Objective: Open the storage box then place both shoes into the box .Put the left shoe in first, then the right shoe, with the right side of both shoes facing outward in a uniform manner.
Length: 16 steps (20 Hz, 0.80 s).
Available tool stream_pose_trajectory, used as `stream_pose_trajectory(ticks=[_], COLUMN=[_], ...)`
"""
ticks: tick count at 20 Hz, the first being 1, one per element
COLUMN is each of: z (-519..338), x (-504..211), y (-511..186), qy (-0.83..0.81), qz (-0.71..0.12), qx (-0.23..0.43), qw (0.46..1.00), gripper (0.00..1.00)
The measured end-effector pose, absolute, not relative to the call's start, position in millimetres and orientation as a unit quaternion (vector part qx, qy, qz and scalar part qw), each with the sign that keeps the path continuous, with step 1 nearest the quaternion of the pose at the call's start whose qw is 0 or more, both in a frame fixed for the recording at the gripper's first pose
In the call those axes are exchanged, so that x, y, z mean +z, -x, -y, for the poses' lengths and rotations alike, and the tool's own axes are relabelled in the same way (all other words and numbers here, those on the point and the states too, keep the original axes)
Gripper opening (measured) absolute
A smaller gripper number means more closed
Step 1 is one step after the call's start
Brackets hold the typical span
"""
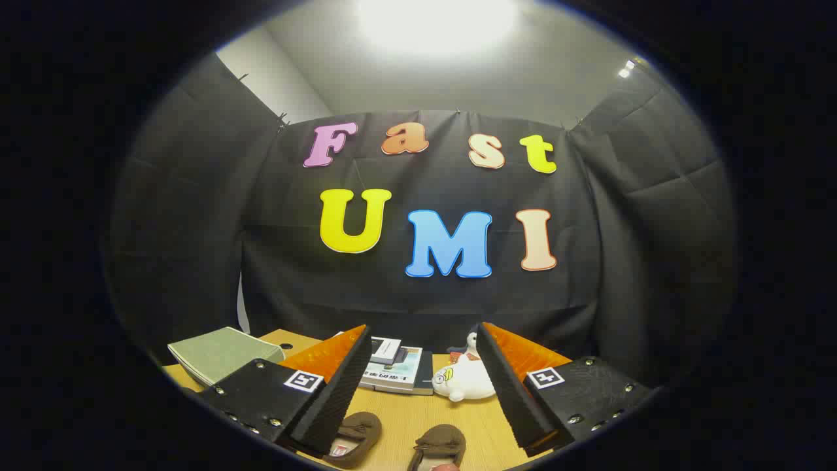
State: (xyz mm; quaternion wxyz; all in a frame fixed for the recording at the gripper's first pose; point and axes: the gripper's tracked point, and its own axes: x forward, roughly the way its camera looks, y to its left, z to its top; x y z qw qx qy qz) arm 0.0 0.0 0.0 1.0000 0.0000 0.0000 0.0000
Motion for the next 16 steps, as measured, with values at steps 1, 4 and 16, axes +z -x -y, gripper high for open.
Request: stream_pose_trajectory(ticks=[1, 4, 16], z=[1, -1, -23], x=[1, 0, -11], y=[0, 1, -5], qy=[-0.003, -0.006, -0.024], qz=[0.001, 0.002, -0.012], qx=[0.000, 0.003, 0.025], qw=[1.000, 1.000, 0.999], gripper=[0.98, 0.98, 0.98])
